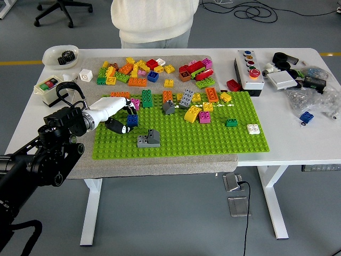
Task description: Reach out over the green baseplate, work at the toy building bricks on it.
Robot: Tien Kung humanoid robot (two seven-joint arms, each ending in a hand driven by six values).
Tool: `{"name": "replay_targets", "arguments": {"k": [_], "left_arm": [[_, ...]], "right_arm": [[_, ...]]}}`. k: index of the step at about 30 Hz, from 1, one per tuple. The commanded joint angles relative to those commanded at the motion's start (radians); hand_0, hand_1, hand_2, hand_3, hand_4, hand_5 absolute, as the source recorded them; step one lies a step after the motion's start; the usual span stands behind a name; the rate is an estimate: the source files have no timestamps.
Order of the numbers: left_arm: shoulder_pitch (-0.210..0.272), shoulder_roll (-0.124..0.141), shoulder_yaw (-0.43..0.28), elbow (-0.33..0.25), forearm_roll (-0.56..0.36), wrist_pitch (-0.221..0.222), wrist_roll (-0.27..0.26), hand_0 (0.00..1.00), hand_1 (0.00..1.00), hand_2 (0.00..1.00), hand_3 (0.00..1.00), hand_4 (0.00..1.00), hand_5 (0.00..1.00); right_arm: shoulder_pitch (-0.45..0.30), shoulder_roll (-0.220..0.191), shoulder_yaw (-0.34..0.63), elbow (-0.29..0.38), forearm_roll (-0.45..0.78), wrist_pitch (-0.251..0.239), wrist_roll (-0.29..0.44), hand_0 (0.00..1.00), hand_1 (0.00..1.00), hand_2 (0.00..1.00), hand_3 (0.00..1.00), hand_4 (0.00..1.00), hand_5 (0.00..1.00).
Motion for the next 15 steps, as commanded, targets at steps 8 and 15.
{"name": "replay_targets", "arguments": {"k": [8, 15], "left_arm": [[-0.005, -0.003, 0.004, 0.011, 0.000, 0.000, 0.002, 0.782, 0.755, 0.668, 0.656, 0.735, 0.180], [-0.008, -0.006, 0.008, 0.018, 0.000, 0.000, 0.004, 0.782, 0.755, 0.666, 0.652, 0.736, 0.186]], "right_arm": [[0.001, 0.000, 0.001, 0.000, -0.001, 0.000, 0.000, 0.736, 0.615, 0.635, 0.540, 0.769, 0.490], [0.003, -0.001, 0.002, 0.000, 0.000, 0.000, 0.000, 0.736, 0.615, 0.635, 0.541, 0.770, 0.490]]}}
